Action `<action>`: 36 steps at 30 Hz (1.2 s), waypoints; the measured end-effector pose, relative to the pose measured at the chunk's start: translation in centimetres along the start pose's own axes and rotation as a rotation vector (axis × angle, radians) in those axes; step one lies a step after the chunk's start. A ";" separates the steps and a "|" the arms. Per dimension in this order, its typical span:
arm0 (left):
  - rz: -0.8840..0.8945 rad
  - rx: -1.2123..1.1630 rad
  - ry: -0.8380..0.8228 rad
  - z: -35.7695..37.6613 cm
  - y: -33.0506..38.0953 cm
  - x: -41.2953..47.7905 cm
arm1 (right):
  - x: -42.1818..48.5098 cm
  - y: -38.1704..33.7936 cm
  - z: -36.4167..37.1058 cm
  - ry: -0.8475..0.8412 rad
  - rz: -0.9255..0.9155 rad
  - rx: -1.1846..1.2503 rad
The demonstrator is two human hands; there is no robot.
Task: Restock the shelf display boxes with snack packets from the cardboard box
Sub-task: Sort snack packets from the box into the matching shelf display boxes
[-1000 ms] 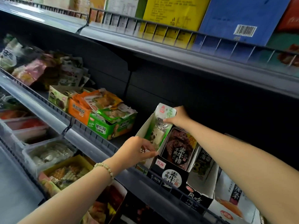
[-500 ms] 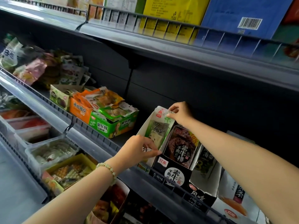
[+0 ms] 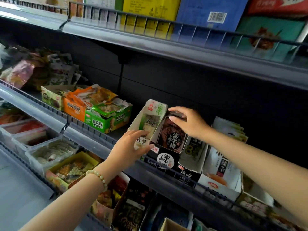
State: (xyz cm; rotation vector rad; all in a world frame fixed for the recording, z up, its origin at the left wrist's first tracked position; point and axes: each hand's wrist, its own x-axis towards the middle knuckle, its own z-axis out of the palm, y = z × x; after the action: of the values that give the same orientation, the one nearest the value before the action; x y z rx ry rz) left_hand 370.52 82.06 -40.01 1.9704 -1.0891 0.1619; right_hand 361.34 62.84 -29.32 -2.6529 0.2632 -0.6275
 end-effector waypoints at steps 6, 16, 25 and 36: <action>-0.079 -0.153 -0.197 1.1 1.4 -10.0 | -13.1 -0.2 -1.4 -0.231 0.051 0.064; -0.345 -0.350 -0.478 3.9 6.2 -23.0 | -31.3 3.5 3.7 -0.397 0.210 0.214; -0.447 -0.343 -0.379 4.7 7.6 -25.8 | -41.1 7.1 10.0 -0.579 0.433 0.206; -0.508 -0.360 -0.316 4.8 7.7 -26.3 | -43.1 9.7 15.7 -0.637 0.571 0.074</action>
State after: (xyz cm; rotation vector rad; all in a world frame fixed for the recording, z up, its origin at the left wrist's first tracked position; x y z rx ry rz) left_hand 347.43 93.23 -50.71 1.9055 -0.7077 -0.5941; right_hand 329.77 70.98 -62.98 -2.3777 0.7371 0.3733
